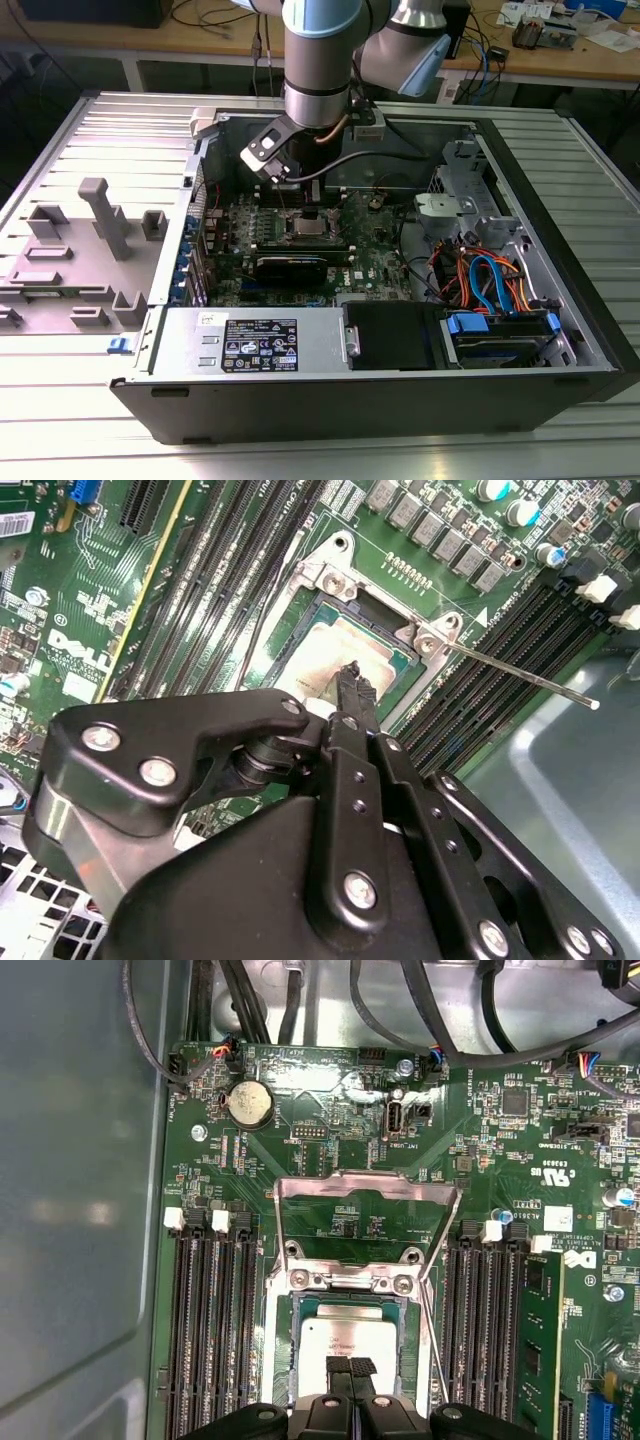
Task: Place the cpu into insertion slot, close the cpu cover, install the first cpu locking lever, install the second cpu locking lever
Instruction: 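Close the cpu cover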
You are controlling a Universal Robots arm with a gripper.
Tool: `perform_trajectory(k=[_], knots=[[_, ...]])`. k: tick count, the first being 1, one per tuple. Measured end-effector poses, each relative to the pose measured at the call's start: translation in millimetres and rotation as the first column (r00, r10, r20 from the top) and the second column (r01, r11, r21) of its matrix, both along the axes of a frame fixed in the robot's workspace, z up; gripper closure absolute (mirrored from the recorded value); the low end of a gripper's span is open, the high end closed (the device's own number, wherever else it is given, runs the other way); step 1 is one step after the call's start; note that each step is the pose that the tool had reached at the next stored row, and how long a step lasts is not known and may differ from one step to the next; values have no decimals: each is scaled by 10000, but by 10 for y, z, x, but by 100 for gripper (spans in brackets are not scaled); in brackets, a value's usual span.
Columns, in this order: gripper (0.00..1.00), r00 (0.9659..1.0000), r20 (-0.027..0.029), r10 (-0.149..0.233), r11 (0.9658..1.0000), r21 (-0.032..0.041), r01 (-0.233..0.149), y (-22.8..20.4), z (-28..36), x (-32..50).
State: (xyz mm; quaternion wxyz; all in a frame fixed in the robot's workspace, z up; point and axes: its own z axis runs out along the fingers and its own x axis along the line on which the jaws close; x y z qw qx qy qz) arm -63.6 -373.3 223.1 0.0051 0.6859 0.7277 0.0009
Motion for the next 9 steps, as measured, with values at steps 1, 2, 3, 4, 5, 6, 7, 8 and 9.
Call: perform_trajectory(k=[1,2,3,4,5,6,7,8,9], knots=[[89,10000,0,0,10000,-3,0,0,9,0],[89,10000,1,0,10000,-3,0,0,24,0],[89,10000,1,0,10000,-3,0,0,65,0],[89,10000,1,1,10000,-4,-1,0,93,0],[89,10000,2,2,10000,-4,-2,0,110,0],[89,10000,2,3,10000,-10,-3,1,128,0],[89,10000,1,3,10000,-12,-3,1,149,0],[89,10000,2,3,10000,-16,-3,1,166,0],[89,10000,1,3,10000,-18,-3,1,180,0]])
